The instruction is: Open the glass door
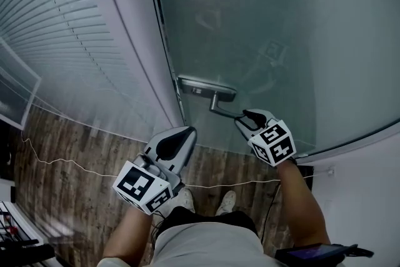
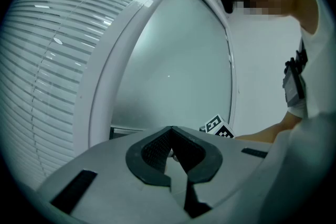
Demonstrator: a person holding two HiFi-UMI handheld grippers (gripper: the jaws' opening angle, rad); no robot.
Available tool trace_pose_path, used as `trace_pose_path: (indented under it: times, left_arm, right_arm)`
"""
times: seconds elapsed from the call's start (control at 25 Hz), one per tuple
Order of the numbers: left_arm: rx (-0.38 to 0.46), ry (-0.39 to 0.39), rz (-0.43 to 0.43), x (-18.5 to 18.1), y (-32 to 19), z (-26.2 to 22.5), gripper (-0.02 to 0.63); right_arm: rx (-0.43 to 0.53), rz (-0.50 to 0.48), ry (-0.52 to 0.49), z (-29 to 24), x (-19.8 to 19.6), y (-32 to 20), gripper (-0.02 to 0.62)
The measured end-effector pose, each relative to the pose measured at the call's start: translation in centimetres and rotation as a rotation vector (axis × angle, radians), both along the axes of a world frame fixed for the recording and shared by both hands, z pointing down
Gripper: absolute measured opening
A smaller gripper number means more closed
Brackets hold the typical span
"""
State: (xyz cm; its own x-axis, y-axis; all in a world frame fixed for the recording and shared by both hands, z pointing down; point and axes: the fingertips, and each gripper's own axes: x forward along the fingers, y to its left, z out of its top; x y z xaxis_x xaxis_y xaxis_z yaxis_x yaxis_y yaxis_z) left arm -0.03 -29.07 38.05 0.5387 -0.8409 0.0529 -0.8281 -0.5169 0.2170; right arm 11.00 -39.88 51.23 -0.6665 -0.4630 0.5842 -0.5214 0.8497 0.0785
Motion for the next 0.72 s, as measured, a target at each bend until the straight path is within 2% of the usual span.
trace_pose_path:
  times: [0.24, 0.72]
  left_arm:
    - [-0.003, -0.006, -0.007, 0.6, -0.4, -0.1, 0.000]
    - [0.012, 0.004, -0.046, -1.0, -0.8, -2.7, 0.000]
  right_arm:
    - [-0.005, 0.024, -0.012, -0.1, 0.2, -2.8, 0.138]
    - [0.000, 0.086, -0.002, -2.1, 0.1, -8.4, 0.138]
